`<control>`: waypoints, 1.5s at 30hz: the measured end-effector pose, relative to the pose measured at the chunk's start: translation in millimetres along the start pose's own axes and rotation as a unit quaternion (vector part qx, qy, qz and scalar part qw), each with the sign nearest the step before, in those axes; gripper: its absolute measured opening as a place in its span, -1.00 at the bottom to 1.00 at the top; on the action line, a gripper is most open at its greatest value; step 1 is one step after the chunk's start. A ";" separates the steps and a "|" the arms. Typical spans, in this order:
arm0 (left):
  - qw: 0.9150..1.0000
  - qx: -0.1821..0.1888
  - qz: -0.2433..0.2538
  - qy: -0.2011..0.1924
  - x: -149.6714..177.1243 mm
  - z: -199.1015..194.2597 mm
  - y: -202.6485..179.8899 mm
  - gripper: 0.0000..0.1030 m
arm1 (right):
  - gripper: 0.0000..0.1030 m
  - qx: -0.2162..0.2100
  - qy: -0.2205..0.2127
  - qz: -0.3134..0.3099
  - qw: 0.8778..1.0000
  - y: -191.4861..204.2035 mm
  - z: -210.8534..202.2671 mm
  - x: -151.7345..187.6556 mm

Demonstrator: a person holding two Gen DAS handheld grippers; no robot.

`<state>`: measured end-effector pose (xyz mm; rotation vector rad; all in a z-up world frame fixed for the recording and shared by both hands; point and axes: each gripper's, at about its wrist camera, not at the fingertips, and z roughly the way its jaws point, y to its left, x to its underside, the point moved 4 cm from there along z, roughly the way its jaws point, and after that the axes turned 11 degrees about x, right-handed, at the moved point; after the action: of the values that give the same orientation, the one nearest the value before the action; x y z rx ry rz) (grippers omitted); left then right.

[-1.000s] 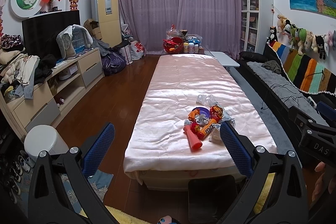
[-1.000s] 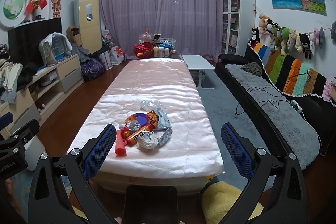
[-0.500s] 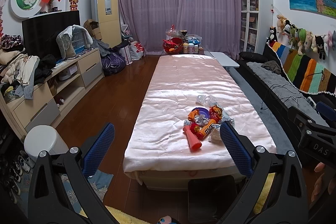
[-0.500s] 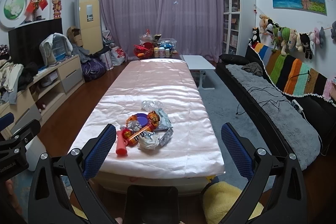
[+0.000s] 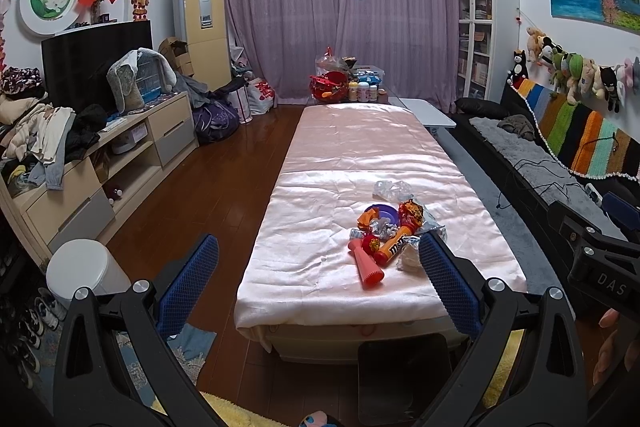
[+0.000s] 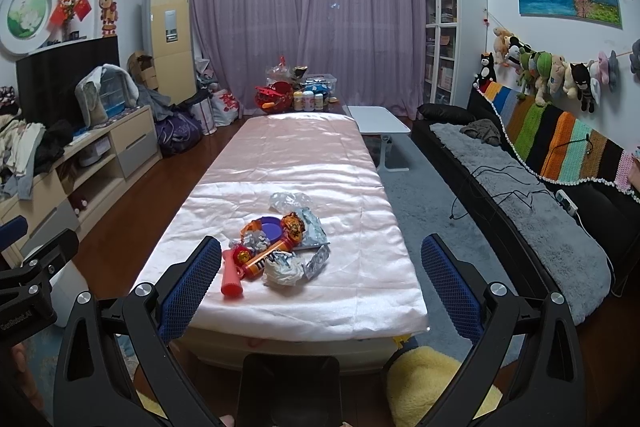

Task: Collect trash

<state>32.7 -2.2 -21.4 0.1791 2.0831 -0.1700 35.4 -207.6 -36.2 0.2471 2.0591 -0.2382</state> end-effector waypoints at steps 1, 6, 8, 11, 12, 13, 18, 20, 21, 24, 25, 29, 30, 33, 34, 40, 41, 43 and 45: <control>1.000 0.000 0.000 0.000 0.0 0.0 0.0 0.84 | 0.94 0.000 0.000 0.000 1.000 0.0 0.0 0.0; 1.000 0.000 0.000 0.000 0.1 0.0 -0.1 0.84 | 0.94 0.000 0.000 0.001 1.000 0.4 0.1 -0.3; 1.000 0.000 0.001 0.000 0.0 0.0 -0.2 0.84 | 0.94 0.000 0.000 0.001 1.000 0.3 -0.1 -0.2; 1.000 0.000 0.000 0.000 0.0 -0.1 0.1 0.84 | 0.94 -0.001 -0.001 0.001 1.000 0.4 -0.1 -0.5; 1.000 0.000 0.000 0.000 0.1 -0.1 0.0 0.84 | 0.94 -0.001 -0.001 0.001 1.000 0.4 -0.2 -0.5; 1.000 0.000 0.000 0.000 -0.4 -1.2 0.5 0.84 | 0.94 -0.001 -0.001 0.002 1.000 0.6 -0.1 -0.6; 1.000 0.001 0.000 0.000 -0.4 -1.1 0.5 0.84 | 0.94 -0.001 0.000 0.002 1.000 1.8 0.2 -1.3; 1.000 0.000 -0.001 0.000 -0.2 -1.1 0.5 0.84 | 0.94 -0.001 0.000 0.002 1.000 0.4 -0.1 -0.7; 1.000 0.001 -0.002 0.001 0.0 -1.1 0.4 0.84 | 0.94 -0.001 0.000 0.002 1.000 1.4 0.2 -0.9; 1.000 0.004 -0.006 0.001 0.9 -1.7 0.8 0.85 | 0.94 -0.001 0.000 0.002 1.000 0.3 0.0 -0.3; 1.000 0.005 -0.007 0.001 0.8 -1.9 1.0 0.85 | 0.94 -0.004 0.000 0.003 1.000 0.8 0.0 0.3; 1.000 0.005 -0.013 0.012 3.4 10.3 2.8 0.84 | 0.94 -0.003 0.001 0.008 1.000 1.8 5.8 0.6; 1.000 0.004 -0.013 0.015 4.4 12.7 2.8 0.84 | 0.94 0.000 0.002 0.008 1.000 2.0 7.8 1.1; 1.000 0.001 -0.012 0.022 8.5 23.1 7.8 0.84 | 0.94 0.011 -0.005 0.009 1.000 -0.6 15.8 4.6; 1.000 0.000 -0.014 0.024 10.4 26.6 9.1 0.84 | 0.94 0.014 -0.016 0.006 1.000 -2.4 18.2 6.6; 0.998 0.008 -0.016 0.053 23.6 60.0 19.4 0.84 | 0.94 0.012 -0.002 -0.006 1.000 -1.7 50.9 19.2; 0.998 0.009 -0.015 0.058 25.5 65.6 20.2 0.84 | 0.94 0.005 0.008 -0.002 1.000 -1.9 59.1 23.2; 0.997 0.013 -0.014 0.068 31.3 78.4 21.8 0.84 | 0.94 0.006 0.029 -0.001 1.000 -1.8 77.6 32.7; 0.996 0.017 -0.018 0.084 37.5 93.8 25.0 0.84 | 0.94 0.007 0.050 -0.003 0.999 -1.2 95.9 43.0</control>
<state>98.7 6.2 -101.5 0.1818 2.2528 -0.2177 95.1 -231.5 -119.3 0.2673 2.1569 -0.2483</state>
